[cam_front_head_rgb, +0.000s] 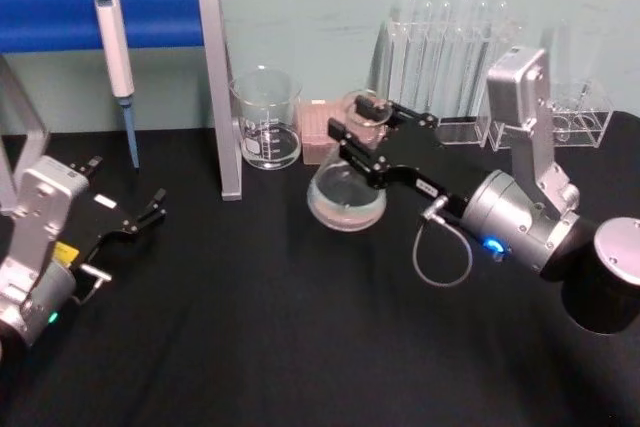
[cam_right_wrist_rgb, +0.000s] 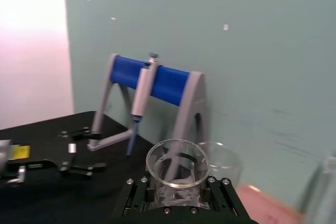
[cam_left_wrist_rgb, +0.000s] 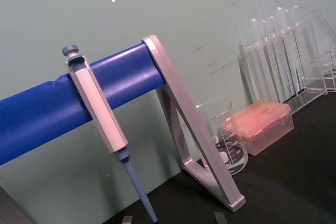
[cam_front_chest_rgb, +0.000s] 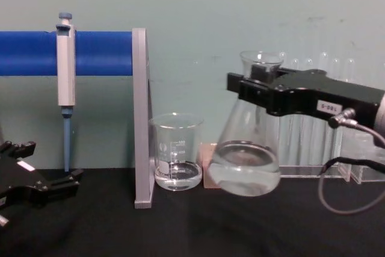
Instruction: Grasp the erlenmeyer flask with one hand, shake it three times, then place it back.
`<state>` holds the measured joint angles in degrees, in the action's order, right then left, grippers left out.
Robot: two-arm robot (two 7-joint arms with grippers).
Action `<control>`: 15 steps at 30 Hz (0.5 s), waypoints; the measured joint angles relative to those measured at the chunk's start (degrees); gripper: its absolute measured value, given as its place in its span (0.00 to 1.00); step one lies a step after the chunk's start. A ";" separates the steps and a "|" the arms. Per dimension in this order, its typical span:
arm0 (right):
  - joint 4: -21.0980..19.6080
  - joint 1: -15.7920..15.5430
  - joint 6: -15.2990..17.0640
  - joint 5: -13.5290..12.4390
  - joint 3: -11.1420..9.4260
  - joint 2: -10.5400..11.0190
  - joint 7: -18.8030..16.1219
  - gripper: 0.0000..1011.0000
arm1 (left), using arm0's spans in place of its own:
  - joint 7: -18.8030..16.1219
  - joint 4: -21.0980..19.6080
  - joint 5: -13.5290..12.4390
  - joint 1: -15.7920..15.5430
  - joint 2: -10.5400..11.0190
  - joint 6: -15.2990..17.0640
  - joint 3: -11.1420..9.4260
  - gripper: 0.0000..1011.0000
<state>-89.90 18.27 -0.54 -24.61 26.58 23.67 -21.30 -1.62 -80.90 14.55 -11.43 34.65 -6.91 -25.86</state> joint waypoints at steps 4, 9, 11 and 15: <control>-0.02 -0.53 -0.09 0.69 -0.90 -0.13 0.98 0.44 | 0.00 0.00 0.00 0.00 0.00 0.00 0.00 0.99; -0.15 -1.33 -0.10 1.44 -2.43 -0.24 2.01 0.44 | 0.00 0.00 0.00 0.00 0.00 0.00 0.00 0.99; -0.18 -1.62 -0.10 1.74 -3.05 -0.30 2.29 0.44 | 0.00 0.00 0.00 0.00 0.00 0.00 0.00 0.99; -0.22 -2.05 -0.01 2.23 -4.04 -0.45 2.72 0.44 | 0.00 0.00 0.00 0.00 0.00 0.00 0.00 0.99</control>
<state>-90.12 16.22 -0.56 -22.38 22.54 23.23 -18.58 -1.62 -80.90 14.55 -11.43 34.65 -6.91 -25.86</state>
